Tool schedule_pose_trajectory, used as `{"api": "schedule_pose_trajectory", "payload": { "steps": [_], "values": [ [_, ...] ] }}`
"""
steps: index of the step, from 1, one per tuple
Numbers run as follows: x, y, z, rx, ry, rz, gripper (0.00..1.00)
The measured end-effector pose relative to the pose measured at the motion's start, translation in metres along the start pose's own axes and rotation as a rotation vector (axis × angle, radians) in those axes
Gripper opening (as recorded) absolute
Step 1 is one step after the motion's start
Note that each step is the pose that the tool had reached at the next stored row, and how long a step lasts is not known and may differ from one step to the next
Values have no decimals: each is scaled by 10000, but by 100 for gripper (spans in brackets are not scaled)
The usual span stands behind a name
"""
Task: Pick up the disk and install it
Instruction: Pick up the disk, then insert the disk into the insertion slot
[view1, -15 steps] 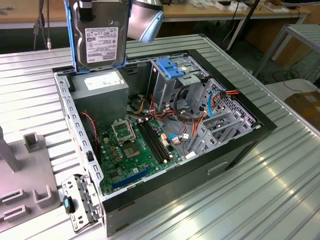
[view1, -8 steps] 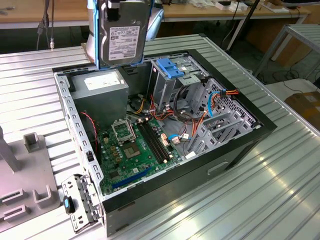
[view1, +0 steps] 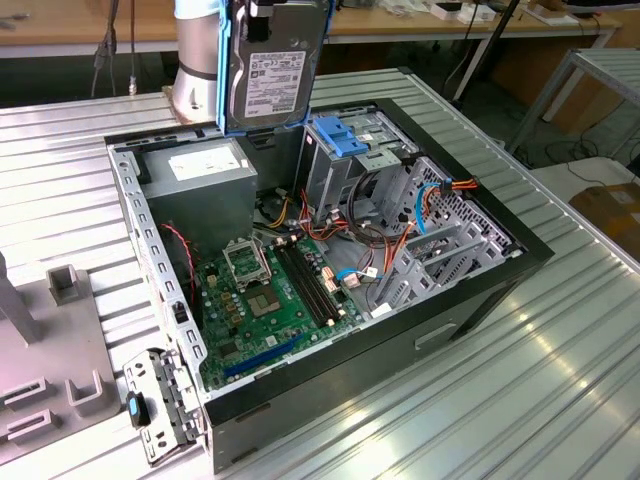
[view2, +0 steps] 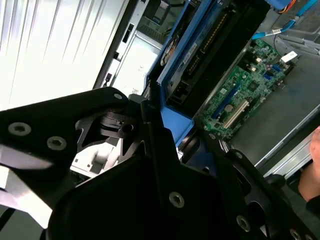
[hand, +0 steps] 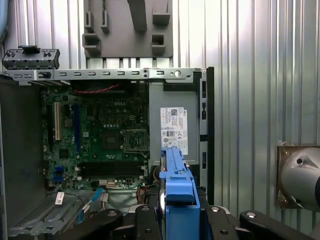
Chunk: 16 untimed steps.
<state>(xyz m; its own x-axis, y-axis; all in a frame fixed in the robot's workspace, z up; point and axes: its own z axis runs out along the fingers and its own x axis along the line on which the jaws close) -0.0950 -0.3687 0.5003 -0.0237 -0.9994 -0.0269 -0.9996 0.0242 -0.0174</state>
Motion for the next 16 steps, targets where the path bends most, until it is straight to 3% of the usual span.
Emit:
{"api": "schedule_pose_trajectory", "payload": {
  "steps": [9,16],
  "values": [
    [9,-5,0,0,-1,-2,37],
    [99,-9,-2,0,1,-1,37]
  ]
}}
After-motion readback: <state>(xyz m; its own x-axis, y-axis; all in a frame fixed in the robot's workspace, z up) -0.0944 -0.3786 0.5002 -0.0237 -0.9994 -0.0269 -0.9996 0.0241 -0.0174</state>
